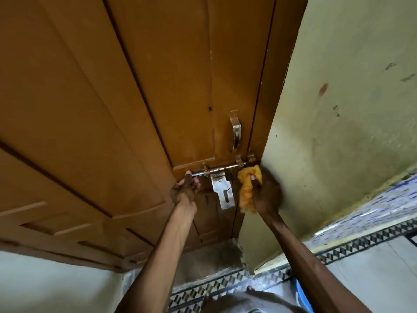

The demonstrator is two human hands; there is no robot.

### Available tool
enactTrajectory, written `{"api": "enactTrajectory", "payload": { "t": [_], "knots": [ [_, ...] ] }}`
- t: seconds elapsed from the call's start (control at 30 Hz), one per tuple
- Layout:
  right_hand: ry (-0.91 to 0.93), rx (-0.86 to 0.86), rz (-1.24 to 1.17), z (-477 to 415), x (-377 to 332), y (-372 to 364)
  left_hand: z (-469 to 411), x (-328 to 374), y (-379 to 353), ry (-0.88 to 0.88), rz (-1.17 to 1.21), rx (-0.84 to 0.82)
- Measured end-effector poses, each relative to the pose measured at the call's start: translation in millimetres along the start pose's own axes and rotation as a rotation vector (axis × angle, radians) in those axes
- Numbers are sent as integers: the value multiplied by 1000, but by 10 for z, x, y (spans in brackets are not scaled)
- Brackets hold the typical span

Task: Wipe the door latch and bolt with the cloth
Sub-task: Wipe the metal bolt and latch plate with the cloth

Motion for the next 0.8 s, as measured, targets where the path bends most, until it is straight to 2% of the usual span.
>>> {"api": "enactTrajectory", "payload": {
  "t": [0.1, 0.17, 0.23, 0.5, 0.73, 0.8],
  "knots": [
    [-399, -523, -675, 24, -29, -307, -2, 1, 4, 16, -10, 4],
    [-542, -758, -926, 79, -121, -394, 13, 11, 1, 17, -29, -4],
    [-572, -876, -1048, 66, -205, -419, 35, 24, -4, 22, -57, -13],
    [-615, -926, -1071, -51, -175, -461, 29, 84, 2, 60, -108, -60],
    [-531, -1129, -875, -10, -238, -496, 49, 113, 5, 80, -85, -70],
    [-519, -1161, -897, 81, -210, -485, 35, 118, 9, 88, -77, -76]
  ]
}}
Point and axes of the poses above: each hand's wrist, its own z-axis away from the middle knuckle, its own y-axis out of the back of the hand, x = y × z, the point moved 4 cm from there along -z, towards the middle knuckle
